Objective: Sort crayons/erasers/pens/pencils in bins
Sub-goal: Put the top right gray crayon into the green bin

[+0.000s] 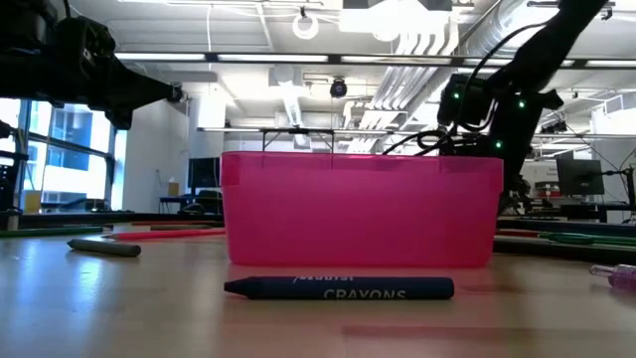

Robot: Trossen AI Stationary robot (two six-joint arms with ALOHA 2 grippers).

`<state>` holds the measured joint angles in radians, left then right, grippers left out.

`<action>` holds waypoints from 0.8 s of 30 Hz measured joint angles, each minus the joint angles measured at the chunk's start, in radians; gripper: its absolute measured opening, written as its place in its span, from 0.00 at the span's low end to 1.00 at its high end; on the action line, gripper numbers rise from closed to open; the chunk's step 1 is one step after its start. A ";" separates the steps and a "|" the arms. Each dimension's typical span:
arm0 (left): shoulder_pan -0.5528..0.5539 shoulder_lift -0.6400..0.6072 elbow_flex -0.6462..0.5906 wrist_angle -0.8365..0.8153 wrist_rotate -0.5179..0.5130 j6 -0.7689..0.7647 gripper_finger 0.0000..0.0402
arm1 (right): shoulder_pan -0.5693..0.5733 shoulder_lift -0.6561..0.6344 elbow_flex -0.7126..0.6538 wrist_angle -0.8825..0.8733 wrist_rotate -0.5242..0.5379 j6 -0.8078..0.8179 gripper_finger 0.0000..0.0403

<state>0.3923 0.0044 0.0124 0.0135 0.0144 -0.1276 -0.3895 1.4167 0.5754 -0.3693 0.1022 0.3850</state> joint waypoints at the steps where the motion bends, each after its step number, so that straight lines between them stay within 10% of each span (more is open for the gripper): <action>1: 0.000 0.000 0.000 0.000 0.000 0.000 0.00 | 0.003 0.001 0.021 -0.030 -0.009 -0.001 0.06; 17: 0.000 0.000 0.000 0.000 0.000 0.000 0.00 | -0.051 0.012 0.470 -0.186 0.175 -0.221 0.06; 24: 0.000 0.000 0.000 0.000 0.000 0.000 0.00 | -0.132 0.217 0.698 -0.181 0.131 -0.453 0.04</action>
<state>0.3923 0.0044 0.0124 0.0135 0.0146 -0.1276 -0.5210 1.6333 1.2733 -0.5499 0.2331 -0.0679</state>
